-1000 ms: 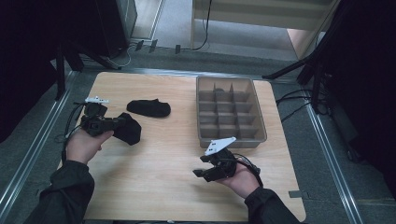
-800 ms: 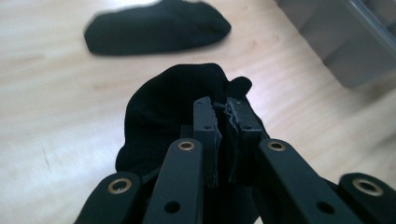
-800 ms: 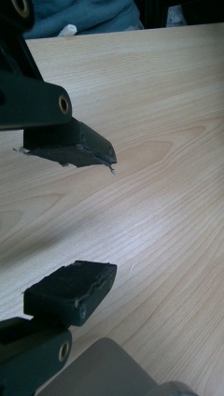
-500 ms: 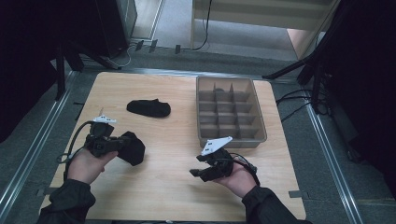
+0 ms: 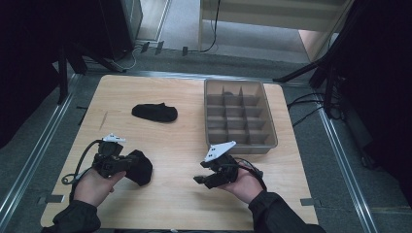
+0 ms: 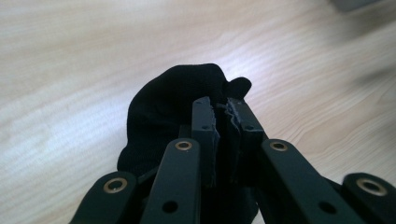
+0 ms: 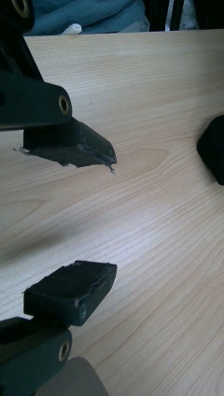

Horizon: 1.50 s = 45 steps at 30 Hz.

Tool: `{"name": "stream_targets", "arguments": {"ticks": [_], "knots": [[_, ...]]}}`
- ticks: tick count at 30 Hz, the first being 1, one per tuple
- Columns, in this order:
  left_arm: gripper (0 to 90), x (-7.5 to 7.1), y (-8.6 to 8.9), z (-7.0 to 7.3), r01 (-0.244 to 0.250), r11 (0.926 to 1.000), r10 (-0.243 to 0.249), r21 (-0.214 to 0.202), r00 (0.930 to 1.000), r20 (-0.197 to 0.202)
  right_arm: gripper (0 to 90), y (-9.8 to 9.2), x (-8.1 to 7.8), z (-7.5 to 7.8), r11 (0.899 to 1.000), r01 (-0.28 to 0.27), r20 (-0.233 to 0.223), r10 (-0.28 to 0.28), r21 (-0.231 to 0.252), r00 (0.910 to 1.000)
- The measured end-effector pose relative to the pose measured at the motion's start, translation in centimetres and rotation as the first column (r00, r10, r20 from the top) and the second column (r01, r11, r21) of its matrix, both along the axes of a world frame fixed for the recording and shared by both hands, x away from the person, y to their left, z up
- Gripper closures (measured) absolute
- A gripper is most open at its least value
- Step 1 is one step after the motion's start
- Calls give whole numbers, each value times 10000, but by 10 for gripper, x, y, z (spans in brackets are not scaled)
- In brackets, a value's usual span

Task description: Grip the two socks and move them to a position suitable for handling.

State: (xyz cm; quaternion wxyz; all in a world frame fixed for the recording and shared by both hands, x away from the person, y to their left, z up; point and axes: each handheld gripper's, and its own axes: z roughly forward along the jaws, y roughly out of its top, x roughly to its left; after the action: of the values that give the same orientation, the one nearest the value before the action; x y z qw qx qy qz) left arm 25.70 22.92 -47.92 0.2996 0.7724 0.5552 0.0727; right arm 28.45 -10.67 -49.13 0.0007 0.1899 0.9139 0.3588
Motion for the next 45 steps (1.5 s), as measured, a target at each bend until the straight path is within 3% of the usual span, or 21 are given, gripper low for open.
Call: {"name": "stream_targets", "arguments": {"ticks": [5,7,8,13,25,31,38,41,45], "knots": [[800,0,0,-6,46,9999,-41,155,9995,-301,405,2,0,-1,9999,-108,19,109,-28,9999],[716,1,2,-6,-50,9999,53,100,9993,-380,405,2,0,-1,9999,-113,15,113,-31,9999],[652,1,2,-7,-152,9999,153,14,9993,-340,405,2,0,-1,9999,-115,4,115,-40,9999],[577,2,8,-5,-259,9996,258,-89,9996,-107,407,2,0,-1,9999,-133,5,134,-62,9999],[510,14,23,-5,-391,9977,363,548,9981,506,407,2,0,-1,9999,-124,18,124,-13,9999],[484,31,28,-9,-329,9989,309,332,9977,603,410,2,0,-1,9999,-102,-7,102,-10,9999],[443,55,23,-16,86,9991,-128,412,9946,1028,410,0,0,-2,10000,-60,-32,60,-79,10000],[426,69,19,-18,239,9977,-301,635,9947,987,410,-2,0,-2,10000,9,-50,-9,-82,10000],[388,87,14,-18,91,9978,-170,660,9926,1205,410,-4,0,-3,9998,125,-96,-127,-139,9999]]}}
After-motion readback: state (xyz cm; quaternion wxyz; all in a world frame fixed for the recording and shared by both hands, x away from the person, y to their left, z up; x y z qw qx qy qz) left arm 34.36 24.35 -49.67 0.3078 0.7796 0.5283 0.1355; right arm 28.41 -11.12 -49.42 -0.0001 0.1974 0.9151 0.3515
